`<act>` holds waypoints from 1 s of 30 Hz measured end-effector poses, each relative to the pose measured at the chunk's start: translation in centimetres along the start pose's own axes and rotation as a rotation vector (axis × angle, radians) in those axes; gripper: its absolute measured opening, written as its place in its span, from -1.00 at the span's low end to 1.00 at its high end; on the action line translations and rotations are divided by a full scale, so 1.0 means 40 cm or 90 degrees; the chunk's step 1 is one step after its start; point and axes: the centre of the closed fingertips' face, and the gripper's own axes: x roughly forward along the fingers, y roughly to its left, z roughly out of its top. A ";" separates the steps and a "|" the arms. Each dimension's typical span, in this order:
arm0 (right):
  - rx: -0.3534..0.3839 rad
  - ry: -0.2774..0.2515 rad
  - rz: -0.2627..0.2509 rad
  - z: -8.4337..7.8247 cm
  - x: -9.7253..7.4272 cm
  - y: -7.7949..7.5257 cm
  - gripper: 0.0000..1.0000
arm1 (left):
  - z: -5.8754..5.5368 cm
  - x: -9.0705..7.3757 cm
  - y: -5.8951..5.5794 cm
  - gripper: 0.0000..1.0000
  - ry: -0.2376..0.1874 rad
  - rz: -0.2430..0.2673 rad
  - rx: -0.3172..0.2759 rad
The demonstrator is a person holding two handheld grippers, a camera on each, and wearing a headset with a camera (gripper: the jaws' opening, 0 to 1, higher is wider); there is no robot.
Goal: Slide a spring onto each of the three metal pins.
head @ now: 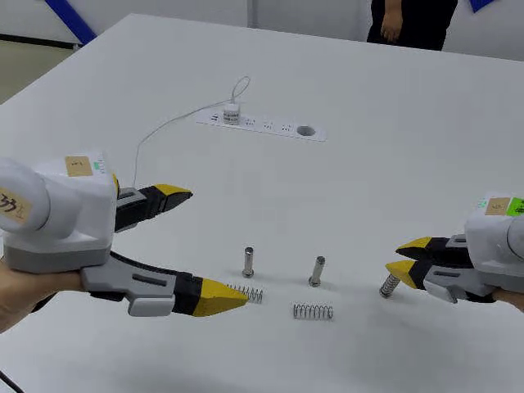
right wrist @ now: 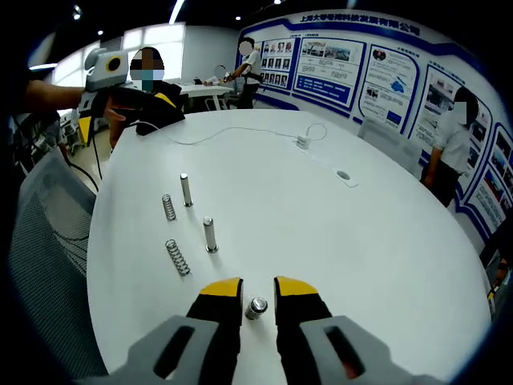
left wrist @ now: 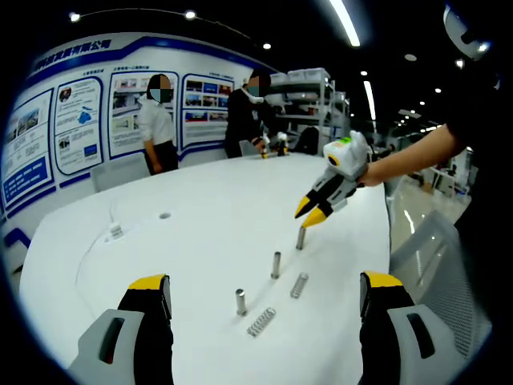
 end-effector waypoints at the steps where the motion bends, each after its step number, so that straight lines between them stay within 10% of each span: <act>1: -0.005 0.000 0.000 0.004 -0.002 0.003 -0.68 | -0.001 -0.001 -0.001 1.00 0.000 0.000 0.000; 30: -0.028 -0.005 0.089 0.034 0.047 0.141 -0.66 | -0.014 -0.006 -0.004 1.00 -0.003 -0.001 -0.012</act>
